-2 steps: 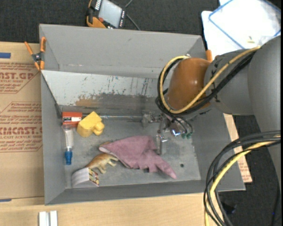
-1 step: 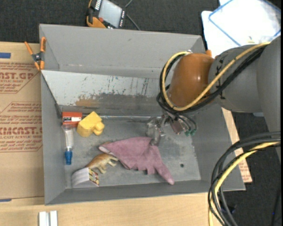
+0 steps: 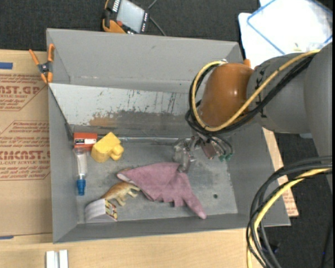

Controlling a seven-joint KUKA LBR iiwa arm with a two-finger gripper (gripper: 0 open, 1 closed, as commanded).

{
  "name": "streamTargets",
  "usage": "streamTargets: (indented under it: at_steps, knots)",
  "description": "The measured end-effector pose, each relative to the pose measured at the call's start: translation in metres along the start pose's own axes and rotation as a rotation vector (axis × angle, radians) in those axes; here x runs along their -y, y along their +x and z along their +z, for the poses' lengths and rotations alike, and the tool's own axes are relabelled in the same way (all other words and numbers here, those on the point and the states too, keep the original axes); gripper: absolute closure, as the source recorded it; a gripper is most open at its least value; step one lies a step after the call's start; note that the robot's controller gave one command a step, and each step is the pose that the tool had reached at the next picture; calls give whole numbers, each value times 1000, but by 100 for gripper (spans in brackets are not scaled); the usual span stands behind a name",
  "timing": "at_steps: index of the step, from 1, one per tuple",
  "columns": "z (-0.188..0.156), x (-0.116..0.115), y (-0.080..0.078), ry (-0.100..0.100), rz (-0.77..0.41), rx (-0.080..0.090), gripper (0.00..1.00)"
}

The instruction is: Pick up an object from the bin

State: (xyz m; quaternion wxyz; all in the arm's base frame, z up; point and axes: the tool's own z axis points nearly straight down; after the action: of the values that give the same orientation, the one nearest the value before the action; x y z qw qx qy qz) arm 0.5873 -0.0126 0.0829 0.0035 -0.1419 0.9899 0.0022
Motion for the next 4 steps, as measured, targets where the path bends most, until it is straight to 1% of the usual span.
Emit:
streamTargets:
  at_steps: [1, 2, 3, 4]
  knots:
    - [-49, -9, 1, 0, 23, 7, 100]
    - [-47, 5, -3, -1, 26, -2, 100]
    - [-36, 2, -2, 2, -2, 6, 100]
    - [13, -6, -8, 3, -13, 8, 100]
